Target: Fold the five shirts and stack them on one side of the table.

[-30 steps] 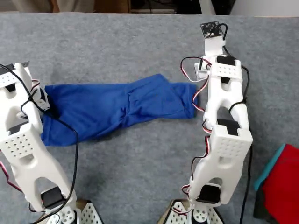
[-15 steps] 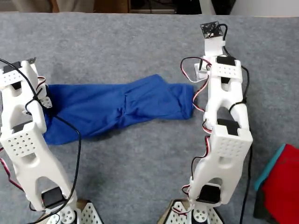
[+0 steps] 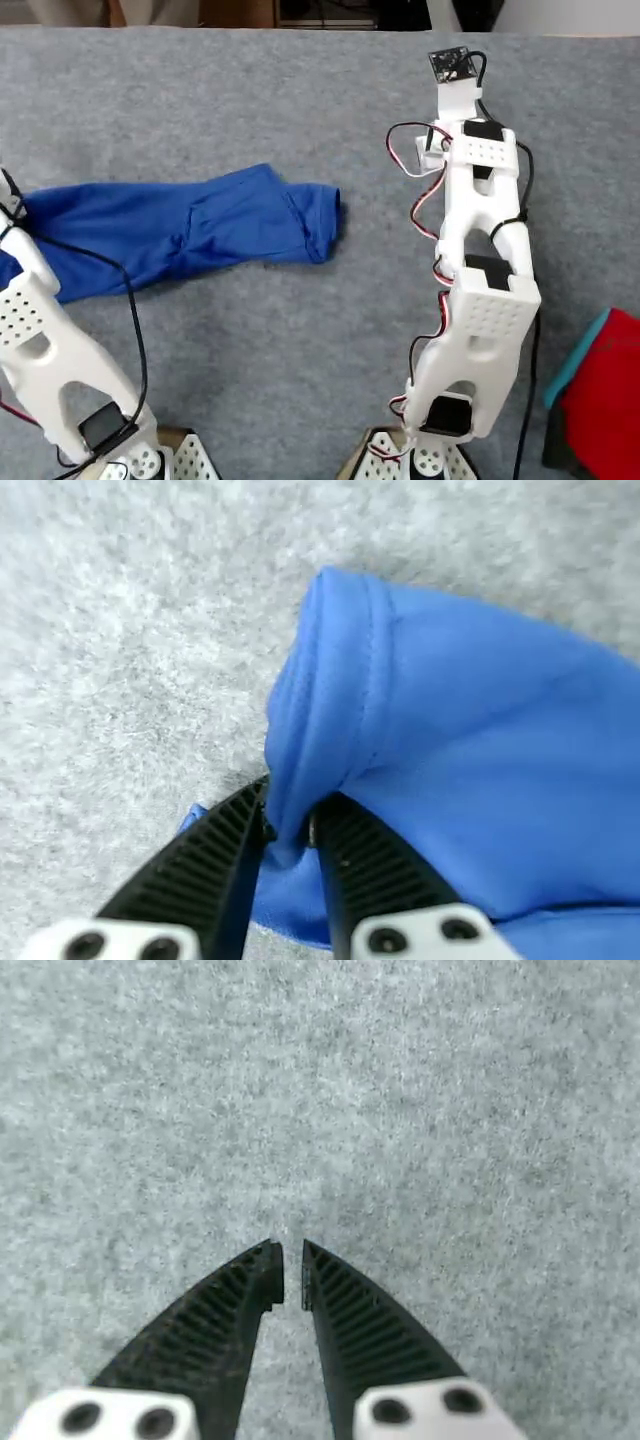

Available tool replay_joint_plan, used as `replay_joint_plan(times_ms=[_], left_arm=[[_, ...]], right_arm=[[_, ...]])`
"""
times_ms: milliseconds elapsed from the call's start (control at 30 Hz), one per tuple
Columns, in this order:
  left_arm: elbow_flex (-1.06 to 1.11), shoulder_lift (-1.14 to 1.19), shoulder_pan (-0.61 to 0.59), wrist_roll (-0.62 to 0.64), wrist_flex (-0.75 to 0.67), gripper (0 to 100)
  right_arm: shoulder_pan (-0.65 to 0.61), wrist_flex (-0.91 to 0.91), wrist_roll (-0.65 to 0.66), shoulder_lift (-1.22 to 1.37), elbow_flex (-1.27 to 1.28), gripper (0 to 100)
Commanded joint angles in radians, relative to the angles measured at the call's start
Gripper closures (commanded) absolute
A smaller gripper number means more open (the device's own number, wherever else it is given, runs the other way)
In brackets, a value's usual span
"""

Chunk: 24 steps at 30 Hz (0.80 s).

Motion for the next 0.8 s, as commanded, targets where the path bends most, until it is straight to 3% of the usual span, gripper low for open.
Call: replay_joint_plan(times_ms=[0, 333, 600, 767], left_arm=[[-0.049, -0.025, 0.054, 0.003, 0.026, 98], [0.04, -0.027, 0.353, 0.115, 0.026, 98], [0.02, -0.027, 0.663, 0.201, 0.026, 98], [-0.023, -0.022, 0.824, 0.278, 0.026, 98]], right_arm=[[0.015, -0.02, -0.008, -0.031, -0.002, 93.9], [0.047, -0.054, -0.018, -0.031, -0.002, 93.9], [0.099, -0.08, -0.127, -0.031, -0.005, 93.9], [0.099, -0.081, -0.13, -0.031, -0.005, 93.9]])
